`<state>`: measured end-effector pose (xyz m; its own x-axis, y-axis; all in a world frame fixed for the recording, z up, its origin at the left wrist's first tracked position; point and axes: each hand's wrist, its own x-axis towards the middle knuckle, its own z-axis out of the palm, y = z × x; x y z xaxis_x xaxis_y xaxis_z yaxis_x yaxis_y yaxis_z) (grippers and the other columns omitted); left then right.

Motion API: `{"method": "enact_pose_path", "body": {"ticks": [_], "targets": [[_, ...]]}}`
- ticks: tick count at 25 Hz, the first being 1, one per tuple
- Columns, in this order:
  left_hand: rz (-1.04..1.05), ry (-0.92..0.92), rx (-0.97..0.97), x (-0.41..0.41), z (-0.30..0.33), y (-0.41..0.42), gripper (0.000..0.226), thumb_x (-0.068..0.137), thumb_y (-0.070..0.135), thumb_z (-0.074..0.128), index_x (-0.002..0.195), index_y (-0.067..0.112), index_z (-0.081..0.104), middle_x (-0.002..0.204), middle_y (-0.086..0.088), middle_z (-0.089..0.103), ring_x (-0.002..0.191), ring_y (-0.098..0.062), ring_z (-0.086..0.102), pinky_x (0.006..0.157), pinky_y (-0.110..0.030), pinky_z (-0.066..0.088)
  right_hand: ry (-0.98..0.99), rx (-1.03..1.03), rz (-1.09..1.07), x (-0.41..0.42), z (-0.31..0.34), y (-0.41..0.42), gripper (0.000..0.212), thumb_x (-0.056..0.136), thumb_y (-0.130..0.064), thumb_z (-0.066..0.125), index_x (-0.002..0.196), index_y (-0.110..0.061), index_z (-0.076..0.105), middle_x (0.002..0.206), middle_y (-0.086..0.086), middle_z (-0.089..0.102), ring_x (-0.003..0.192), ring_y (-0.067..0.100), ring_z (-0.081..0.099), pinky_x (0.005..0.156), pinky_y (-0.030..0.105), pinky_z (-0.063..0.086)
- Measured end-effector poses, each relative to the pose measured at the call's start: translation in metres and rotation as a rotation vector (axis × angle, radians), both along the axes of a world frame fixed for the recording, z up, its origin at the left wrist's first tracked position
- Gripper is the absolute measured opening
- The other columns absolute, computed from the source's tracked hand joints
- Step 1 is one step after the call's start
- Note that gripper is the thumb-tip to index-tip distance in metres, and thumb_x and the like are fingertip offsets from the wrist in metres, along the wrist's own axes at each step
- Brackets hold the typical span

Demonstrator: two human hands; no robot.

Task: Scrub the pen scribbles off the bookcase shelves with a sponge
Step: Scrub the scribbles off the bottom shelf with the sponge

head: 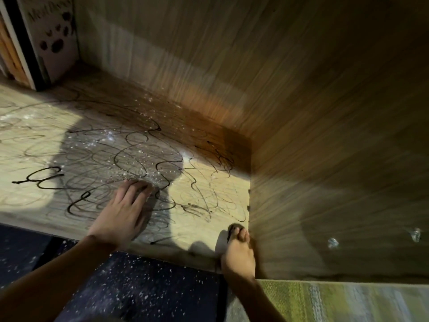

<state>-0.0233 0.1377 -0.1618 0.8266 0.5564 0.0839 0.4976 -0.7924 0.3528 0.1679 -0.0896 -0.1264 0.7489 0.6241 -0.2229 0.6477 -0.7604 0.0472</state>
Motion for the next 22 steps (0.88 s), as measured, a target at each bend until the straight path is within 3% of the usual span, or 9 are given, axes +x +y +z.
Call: {"method": "enact_pose_path", "body": {"ticks": [4, 6, 8, 10, 11, 13, 15, 17, 22], "targets": [[-0.006, -0.007, 0.001, 0.002, 0.001, 0.003, 0.062, 0.087, 0.041, 0.034, 0.133, 0.002, 0.05, 0.13, -0.018, 0.05, 0.128, -0.041, 0.037, 0.101, -0.058, 0.042, -0.075, -0.038, -0.06, 0.011, -0.001, 0.027, 0.059, 0.098, -0.009, 0.032, 0.15, 0.001, 0.008, 0.157, 0.022, 0.013, 0.147, 0.028, 0.011, 0.12, 0.032, 0.011], [-0.003, -0.015, 0.022, 0.002, 0.003, 0.0, 0.061, 0.088, 0.041, 0.033, 0.132, 0.002, 0.051, 0.128, -0.019, 0.051, 0.126, -0.039, 0.036, 0.099, -0.057, 0.042, -0.074, -0.013, -0.081, 0.003, 0.003, 0.019, 0.057, 0.094, -0.006, 0.034, 0.149, -0.001, 0.02, 0.153, 0.024, 0.023, 0.144, 0.029, 0.023, 0.116, 0.032, 0.022], [-0.03, -0.015, 0.067, 0.002, 0.001, -0.002, 0.06, 0.092, 0.043, 0.031, 0.13, 0.002, 0.053, 0.126, -0.019, 0.053, 0.125, -0.038, 0.038, 0.097, -0.055, 0.044, -0.027, 0.027, 0.031, -0.008, 0.002, 0.006, 0.055, 0.077, -0.006, 0.036, 0.13, 0.001, 0.048, 0.122, 0.028, 0.059, 0.114, 0.032, 0.062, 0.092, 0.032, 0.05], [-0.124, 0.011, 0.138, 0.004, 0.001, 0.002, 0.057, 0.092, 0.043, 0.033, 0.128, 0.004, 0.054, 0.126, -0.019, 0.055, 0.124, -0.038, 0.04, 0.093, -0.056, 0.048, 0.076, -0.124, 0.102, -0.021, -0.001, -0.008, 0.055, 0.064, -0.015, 0.036, 0.11, 0.003, 0.062, 0.09, 0.019, 0.073, 0.08, 0.025, 0.073, 0.073, 0.026, 0.054], [-0.168, 0.033, 0.171, 0.006, 0.002, 0.006, 0.055, 0.089, 0.041, 0.037, 0.128, 0.006, 0.053, 0.127, -0.019, 0.055, 0.124, -0.038, 0.04, 0.093, -0.057, 0.048, 0.057, -0.137, 0.116, -0.026, 0.001, -0.012, 0.053, 0.062, -0.016, 0.04, 0.106, 0.003, 0.064, 0.09, 0.018, 0.073, 0.079, 0.022, 0.073, 0.07, 0.024, 0.054], [-0.204, 0.067, 0.209, 0.01, 0.003, 0.008, 0.055, 0.085, 0.037, 0.049, 0.131, 0.008, 0.051, 0.133, -0.018, 0.052, 0.128, -0.039, 0.038, 0.098, -0.057, 0.044, 0.069, -0.08, 0.086, -0.023, 0.011, -0.005, 0.052, 0.076, -0.004, 0.04, 0.124, 0.008, 0.057, 0.123, 0.027, 0.059, 0.112, 0.026, 0.063, 0.091, 0.025, 0.049], [-0.186, 0.082, 0.189, 0.014, -0.001, 0.009, 0.063, 0.082, 0.035, 0.057, 0.138, 0.008, 0.044, 0.14, -0.018, 0.045, 0.134, -0.04, 0.034, 0.104, -0.059, 0.039, 0.012, 0.026, 0.024, -0.007, 0.007, 0.013, 0.057, 0.095, -0.009, 0.036, 0.149, 0.003, 0.018, 0.155, 0.023, 0.02, 0.145, 0.026, 0.023, 0.116, 0.029, 0.02], [-0.158, 0.079, 0.16, 0.016, -0.006, 0.009, 0.062, 0.086, 0.037, 0.048, 0.14, 0.009, 0.039, 0.142, -0.019, 0.042, 0.137, -0.041, 0.031, 0.105, -0.061, 0.039, -0.046, 0.051, -0.046, 0.013, 0.007, 0.037, 0.063, 0.095, -0.015, 0.042, 0.15, -0.001, 0.013, 0.156, 0.018, 0.017, 0.146, 0.027, 0.014, 0.118, 0.031, 0.016], [-0.093, -0.01, 0.138, 0.015, -0.004, 0.005, 0.057, 0.093, 0.037, 0.03, 0.133, 0.003, 0.05, 0.134, -0.019, 0.049, 0.132, -0.04, 0.036, 0.11, -0.055, 0.034, -0.015, 0.059, -0.145, 0.042, 0.008, 0.065, 0.063, 0.092, -0.011, 0.048, 0.148, -0.003, 0.02, 0.153, 0.017, 0.023, 0.142, 0.028, 0.024, 0.112, 0.034, 0.028]]}}
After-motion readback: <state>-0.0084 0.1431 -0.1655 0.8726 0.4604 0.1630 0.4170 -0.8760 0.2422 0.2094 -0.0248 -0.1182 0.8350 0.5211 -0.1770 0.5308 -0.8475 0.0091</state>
